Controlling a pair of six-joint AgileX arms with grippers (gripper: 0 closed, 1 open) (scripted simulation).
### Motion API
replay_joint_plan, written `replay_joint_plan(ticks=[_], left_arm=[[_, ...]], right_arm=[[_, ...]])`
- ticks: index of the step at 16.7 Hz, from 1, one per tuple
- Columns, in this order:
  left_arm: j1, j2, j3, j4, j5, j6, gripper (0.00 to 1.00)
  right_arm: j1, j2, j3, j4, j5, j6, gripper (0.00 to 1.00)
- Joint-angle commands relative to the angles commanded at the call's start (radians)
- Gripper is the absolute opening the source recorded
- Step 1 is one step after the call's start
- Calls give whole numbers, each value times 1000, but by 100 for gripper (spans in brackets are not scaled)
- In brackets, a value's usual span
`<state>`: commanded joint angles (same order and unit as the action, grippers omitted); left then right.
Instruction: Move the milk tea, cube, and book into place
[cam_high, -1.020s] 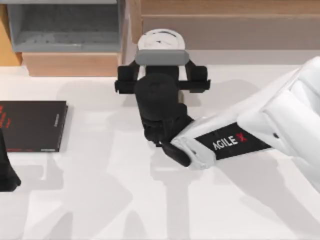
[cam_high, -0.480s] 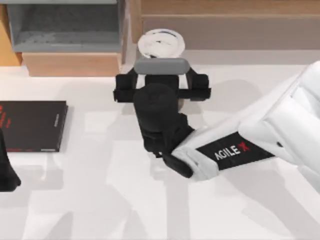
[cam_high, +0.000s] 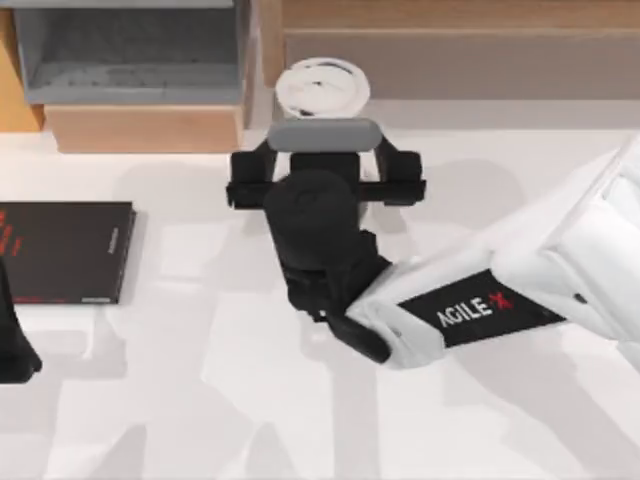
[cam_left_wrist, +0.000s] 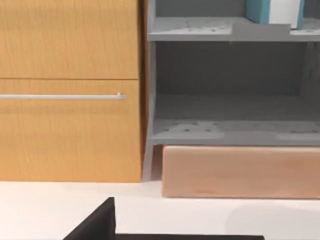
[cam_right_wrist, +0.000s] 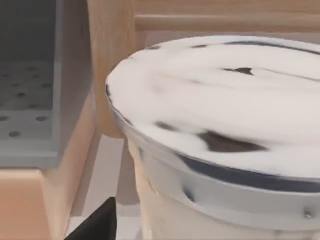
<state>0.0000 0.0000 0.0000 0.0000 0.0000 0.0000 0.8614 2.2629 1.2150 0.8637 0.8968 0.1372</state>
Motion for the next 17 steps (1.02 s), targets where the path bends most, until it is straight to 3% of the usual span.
replay_joint_plan(ticks=[11,17], left_arm=[[0,0,0,0,0,0,100],[0,0,0,0,0,0,100]], right_arm=[[15,-134,-13,-111,17,11,100],[-138,-193,181,-375,-210,58,100]])
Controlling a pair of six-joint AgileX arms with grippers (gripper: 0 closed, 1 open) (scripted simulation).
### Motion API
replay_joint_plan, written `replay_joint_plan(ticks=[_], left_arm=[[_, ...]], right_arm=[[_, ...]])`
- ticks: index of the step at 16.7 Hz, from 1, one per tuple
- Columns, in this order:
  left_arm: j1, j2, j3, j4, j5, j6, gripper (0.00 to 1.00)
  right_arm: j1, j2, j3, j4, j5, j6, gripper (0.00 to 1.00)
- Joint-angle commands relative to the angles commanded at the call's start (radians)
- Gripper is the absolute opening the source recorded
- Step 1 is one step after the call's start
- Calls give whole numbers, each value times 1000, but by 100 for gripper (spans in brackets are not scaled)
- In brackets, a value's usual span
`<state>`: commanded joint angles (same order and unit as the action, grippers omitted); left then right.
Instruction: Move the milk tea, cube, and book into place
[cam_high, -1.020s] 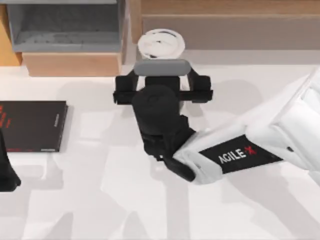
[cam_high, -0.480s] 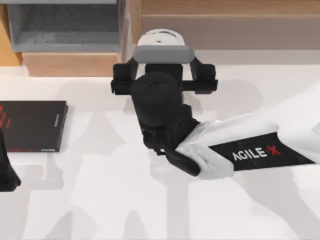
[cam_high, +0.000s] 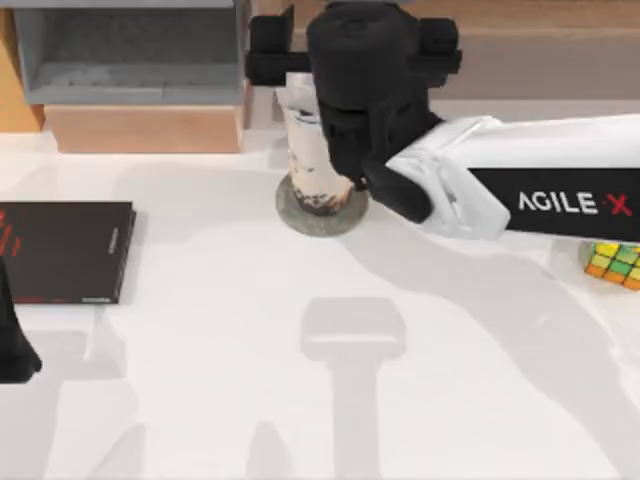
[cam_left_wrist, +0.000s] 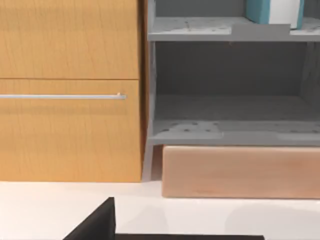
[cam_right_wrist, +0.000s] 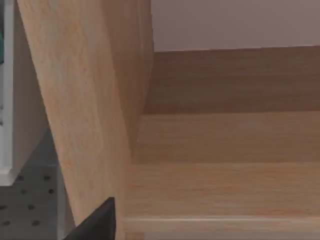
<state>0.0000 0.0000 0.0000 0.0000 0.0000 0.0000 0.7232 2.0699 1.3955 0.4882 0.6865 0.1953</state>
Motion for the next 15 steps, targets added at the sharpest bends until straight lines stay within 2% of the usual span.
replay_joint_plan(ticks=[3,8,12,15], left_arm=[[0,0,0,0,0,0,100],[0,0,0,0,0,0,100],[0,0,0,0,0,0,100],[0,0,0,0,0,0,100]], right_arm=[[-130,-25,123,-260,-166,42,100],[-355,-54,279,-816,-422,128,100],[-506,-56,322,-1254,-568,202,100],[-591,-47,320,-1495,-636,253,100]])
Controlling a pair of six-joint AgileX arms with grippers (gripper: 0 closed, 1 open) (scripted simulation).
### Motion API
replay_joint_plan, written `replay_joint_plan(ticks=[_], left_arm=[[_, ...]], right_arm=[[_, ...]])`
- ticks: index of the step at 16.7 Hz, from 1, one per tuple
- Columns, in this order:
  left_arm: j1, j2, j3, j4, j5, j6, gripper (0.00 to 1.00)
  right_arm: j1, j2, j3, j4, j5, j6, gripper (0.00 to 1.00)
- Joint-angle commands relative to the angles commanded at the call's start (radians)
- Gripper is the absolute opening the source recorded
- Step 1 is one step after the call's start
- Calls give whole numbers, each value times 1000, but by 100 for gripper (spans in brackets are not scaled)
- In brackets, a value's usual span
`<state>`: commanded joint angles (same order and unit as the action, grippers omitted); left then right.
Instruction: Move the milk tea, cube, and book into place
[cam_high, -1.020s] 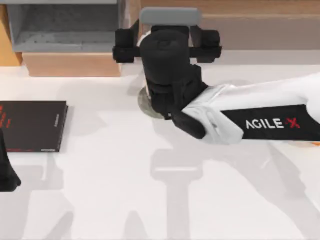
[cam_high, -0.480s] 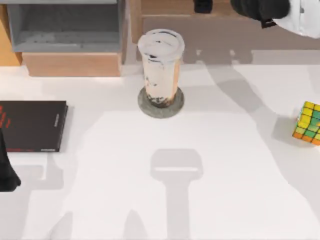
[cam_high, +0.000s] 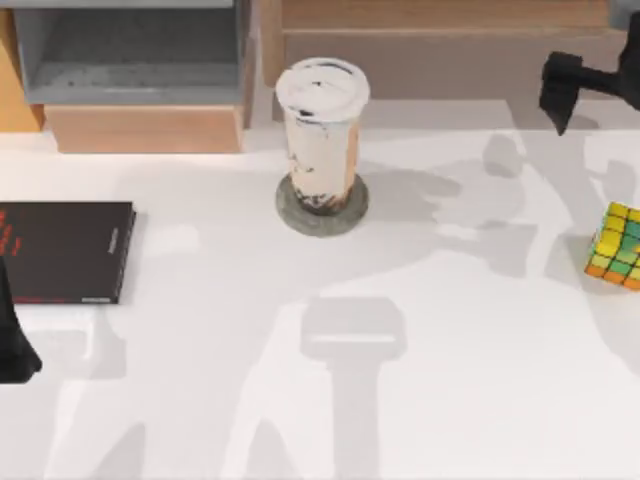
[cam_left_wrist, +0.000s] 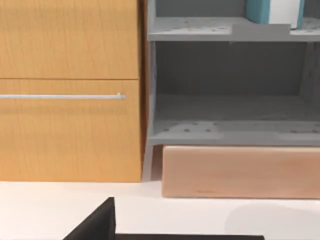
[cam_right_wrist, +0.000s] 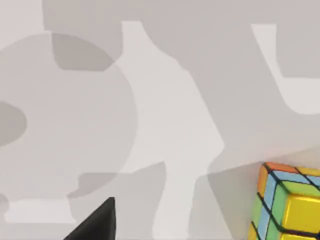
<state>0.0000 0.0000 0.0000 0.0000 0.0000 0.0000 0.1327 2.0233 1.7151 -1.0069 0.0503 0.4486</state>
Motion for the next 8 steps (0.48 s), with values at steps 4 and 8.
replay_joint_plan(ticks=[4,8], left_arm=[[0,0,0,0,0,0,100],[0,0,0,0,0,0,100]], right_arm=[[-65,19,-24,-177,-43,46,100],[-74,22,-31,-202,-48,53,100]])
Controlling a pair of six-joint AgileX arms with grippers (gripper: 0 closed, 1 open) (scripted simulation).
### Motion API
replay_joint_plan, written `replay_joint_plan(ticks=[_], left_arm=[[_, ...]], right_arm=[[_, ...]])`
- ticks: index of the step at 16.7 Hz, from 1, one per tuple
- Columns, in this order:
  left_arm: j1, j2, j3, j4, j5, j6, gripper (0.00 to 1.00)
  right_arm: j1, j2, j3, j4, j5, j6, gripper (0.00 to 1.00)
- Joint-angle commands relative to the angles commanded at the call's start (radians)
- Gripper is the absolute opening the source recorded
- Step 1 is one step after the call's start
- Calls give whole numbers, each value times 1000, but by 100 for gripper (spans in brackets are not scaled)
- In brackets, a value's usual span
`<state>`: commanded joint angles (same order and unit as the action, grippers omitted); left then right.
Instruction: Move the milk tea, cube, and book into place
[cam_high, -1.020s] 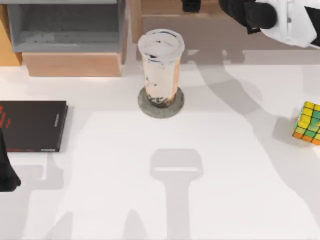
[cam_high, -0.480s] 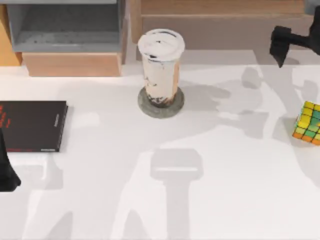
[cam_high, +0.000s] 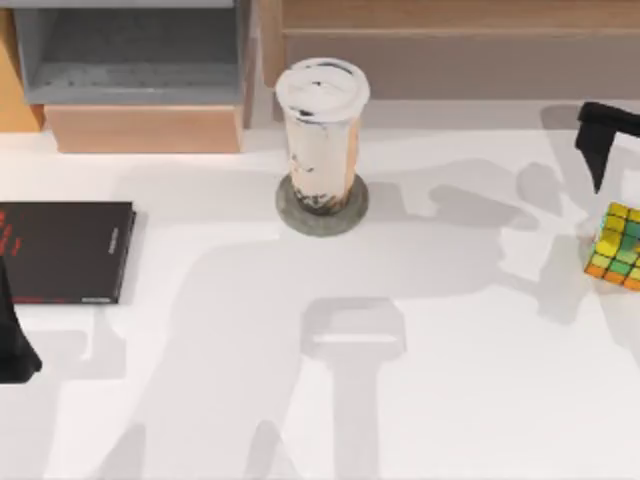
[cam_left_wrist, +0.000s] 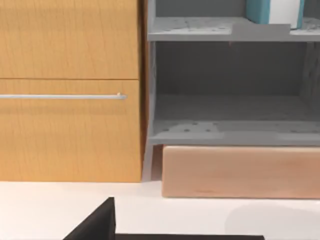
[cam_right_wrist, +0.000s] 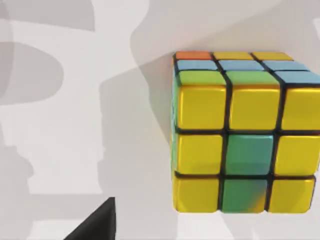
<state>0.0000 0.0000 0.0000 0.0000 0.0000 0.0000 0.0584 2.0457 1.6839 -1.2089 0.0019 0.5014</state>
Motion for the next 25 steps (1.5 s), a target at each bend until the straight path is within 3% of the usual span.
replay_joint_plan(ticks=[16,25], left_arm=[[0,0,0,0,0,0,100],[0,0,0,0,0,0,100]], right_arm=[[1,54,-162,216,0,2,100],[1,54,-162,216,0,2,32]])
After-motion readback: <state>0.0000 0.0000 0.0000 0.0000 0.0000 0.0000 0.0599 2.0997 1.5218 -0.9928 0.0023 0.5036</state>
